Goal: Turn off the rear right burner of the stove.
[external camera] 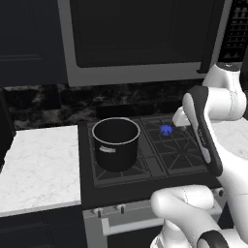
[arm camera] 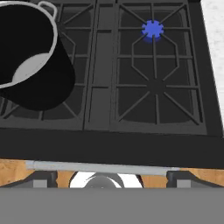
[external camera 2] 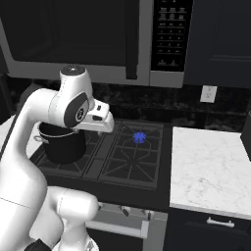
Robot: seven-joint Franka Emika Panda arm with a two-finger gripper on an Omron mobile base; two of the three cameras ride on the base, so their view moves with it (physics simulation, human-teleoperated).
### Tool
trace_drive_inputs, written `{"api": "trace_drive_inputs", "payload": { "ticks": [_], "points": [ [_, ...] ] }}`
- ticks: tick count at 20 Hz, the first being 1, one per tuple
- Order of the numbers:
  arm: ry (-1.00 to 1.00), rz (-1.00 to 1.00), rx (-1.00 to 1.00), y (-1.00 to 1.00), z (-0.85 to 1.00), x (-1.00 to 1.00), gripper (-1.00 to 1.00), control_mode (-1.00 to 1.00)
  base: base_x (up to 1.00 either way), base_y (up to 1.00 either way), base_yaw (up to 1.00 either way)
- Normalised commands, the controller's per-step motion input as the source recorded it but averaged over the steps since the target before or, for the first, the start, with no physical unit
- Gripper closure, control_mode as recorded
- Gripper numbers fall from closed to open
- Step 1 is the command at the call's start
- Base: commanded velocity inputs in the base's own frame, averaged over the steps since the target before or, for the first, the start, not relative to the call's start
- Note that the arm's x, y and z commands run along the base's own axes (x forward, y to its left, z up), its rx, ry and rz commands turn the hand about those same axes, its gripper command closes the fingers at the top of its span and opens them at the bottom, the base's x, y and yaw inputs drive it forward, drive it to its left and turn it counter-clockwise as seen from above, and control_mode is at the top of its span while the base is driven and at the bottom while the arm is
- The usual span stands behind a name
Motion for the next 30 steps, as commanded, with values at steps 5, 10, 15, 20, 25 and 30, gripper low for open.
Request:
{"api": "trace_drive_inputs", "payload": {
  "ticks": [5,10,15,20,25,30],
  "points": [
    [-0.09,0.00,0.03,-0.50,-0.23,-0.69,-1.00,-1.00,0.00,0.00,0.00],
    [-0.25,0.00,0.05,-0.79,-0.36,-1.00,-1.00,-1.00,0.00,0.00,0.00],
    [-0.31,0.00,0.04,-0.85,-0.38,-1.00,-1.00,-1.00,0.00,0.00,0.00],
    [-0.40,0.02,-0.01,-0.54,-0.36,-1.00,-1.00,-1.00,0.00,0.00,0.00],
    [-0.59,0.14,-0.14,-0.20,-0.49,-0.93,-1.00,-1.00,0.00,0.00,0.00],
    [-0.64,0.15,-0.41,0.02,-0.80,-0.46,-1.00,-1.00,0.00,0.00,0.00]
  ]
}}
